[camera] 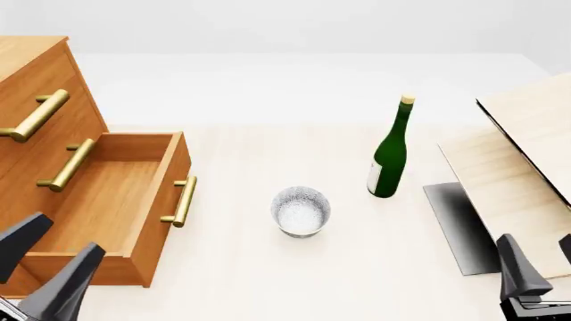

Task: Put the bowl in the bottom drawer of the cabinet.

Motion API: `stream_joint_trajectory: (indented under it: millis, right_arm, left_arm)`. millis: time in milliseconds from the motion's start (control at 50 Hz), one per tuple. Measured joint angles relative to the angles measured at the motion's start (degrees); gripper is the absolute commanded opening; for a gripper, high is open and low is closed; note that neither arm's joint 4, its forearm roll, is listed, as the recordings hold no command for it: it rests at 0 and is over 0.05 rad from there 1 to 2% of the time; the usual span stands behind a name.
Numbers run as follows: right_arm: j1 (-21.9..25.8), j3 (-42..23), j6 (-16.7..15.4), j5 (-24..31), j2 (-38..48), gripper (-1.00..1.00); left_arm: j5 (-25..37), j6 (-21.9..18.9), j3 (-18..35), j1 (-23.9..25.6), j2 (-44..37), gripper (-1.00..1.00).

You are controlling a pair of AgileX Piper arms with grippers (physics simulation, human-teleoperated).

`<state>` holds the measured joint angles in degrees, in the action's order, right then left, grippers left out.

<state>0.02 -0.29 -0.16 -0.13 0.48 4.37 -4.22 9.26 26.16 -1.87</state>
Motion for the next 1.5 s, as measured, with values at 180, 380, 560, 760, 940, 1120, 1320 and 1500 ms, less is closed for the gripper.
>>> stream_joint_trajectory:
  millis: [180,380,560,760,940,1120,1320,1500]
  right_arm:
    - [0.0,0.0,0.0,0.0,0.0,1.0]
    - [0.0,0.0,0.0,0.0,-0.1,1.0]
    - [0.0,0.0,0.0,0.0,-0.1,1.0]
    - [0.0,0.0,0.0,0.0,-0.1,1.0]
    - [0.0,0.0,0.0,0.0,-0.1,1.0]
    - [0.0,0.0,0.0,0.0,-0.1,1.0]
    - [0.0,0.0,0.0,0.0,0.0,1.0]
    - [0.0,0.0,0.0,0.0,0.0,1.0]
  left_arm:
    - [-0.6,-0.4,3.0,4.7,-4.4,1.0]
    - [-4.0,-1.6,5.2,8.5,-12.7,1.0]
    - [-5.2,-1.9,10.1,11.8,-20.0,1.0]
    - [-6.1,-2.4,15.6,14.6,-27.8,1.0]
    - [-5.8,-1.2,21.3,16.0,-33.9,1.0]
    - [-4.2,-1.0,27.5,16.5,-40.1,1.0]
    - [-0.5,-1.4,35.2,18.0,-47.2,1.0]
    - [4.4,-3.0,41.7,18.4,-52.7,1.0]
